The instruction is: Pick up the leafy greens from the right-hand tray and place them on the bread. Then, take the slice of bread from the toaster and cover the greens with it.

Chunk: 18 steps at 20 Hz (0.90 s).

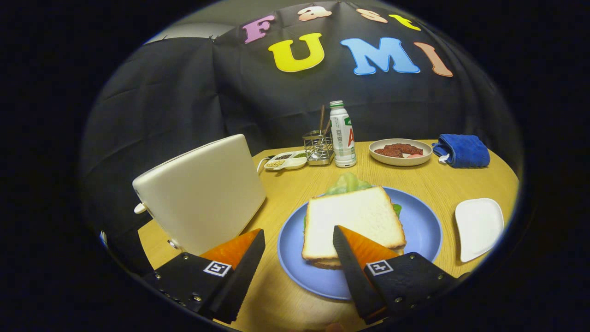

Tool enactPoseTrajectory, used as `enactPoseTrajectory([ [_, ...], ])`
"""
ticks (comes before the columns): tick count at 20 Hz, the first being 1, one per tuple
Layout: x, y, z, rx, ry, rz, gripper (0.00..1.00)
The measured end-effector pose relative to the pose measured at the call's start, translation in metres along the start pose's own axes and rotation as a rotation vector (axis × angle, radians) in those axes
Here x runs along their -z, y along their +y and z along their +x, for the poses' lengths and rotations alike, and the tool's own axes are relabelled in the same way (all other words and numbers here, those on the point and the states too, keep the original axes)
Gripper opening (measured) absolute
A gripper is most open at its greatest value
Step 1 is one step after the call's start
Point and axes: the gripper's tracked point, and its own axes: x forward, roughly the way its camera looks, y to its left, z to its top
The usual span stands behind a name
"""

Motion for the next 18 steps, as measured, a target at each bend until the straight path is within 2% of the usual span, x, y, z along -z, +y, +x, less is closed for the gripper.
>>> enactPoseTrajectory([
  [7,-0.007,0.008,-0.004,0.007,-0.023,-0.078,0.95],
  [11,-0.047,0.013,-0.017,0.017,-0.104,-0.116,0.95],
  [14,-0.096,-0.011,-0.034,0.082,-0.206,-0.137,0.95],
  [18,-0.161,-0.072,-0.076,0.227,-0.362,-0.164,0.95],
])
